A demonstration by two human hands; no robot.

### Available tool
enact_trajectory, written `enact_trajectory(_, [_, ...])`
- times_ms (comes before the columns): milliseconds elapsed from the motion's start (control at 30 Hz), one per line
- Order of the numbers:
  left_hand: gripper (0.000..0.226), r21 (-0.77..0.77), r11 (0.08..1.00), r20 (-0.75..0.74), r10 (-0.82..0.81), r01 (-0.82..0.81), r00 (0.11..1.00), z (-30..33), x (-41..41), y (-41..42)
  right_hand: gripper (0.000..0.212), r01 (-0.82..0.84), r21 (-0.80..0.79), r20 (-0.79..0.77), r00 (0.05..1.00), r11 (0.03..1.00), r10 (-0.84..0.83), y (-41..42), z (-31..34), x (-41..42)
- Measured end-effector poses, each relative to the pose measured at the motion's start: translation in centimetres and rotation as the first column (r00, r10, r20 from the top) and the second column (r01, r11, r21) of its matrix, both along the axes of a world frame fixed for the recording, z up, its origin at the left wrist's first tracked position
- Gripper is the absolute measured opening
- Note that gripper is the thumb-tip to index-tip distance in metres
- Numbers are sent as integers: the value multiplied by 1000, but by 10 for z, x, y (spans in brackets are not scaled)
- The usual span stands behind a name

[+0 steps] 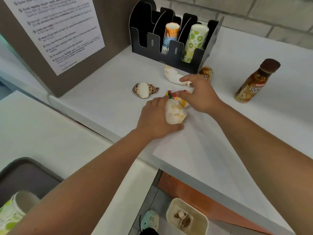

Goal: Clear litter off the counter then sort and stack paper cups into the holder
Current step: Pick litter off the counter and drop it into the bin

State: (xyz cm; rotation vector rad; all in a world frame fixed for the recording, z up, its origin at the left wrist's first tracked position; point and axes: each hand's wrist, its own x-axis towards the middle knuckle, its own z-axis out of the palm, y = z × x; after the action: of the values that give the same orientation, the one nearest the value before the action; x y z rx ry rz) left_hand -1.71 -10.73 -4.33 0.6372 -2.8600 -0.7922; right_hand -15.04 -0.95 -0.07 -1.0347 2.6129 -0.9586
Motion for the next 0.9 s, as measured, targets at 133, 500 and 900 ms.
enact_trajectory(133, [107,113,994,-80,23,-14,997,-2,4,-14,55,-91,204,15,996,975,89,-27,-12,-11])
enact_trajectory(500, [104,46,994,16,96,-96,995,7,43,-49,61,-81,385,-41,994,919,105,-32,-18,1])
enact_trajectory(900, [104,185,973,-142,166,-139,976,18,83,36,56,110,-136,-33,993,985,-115,75,-9,71])
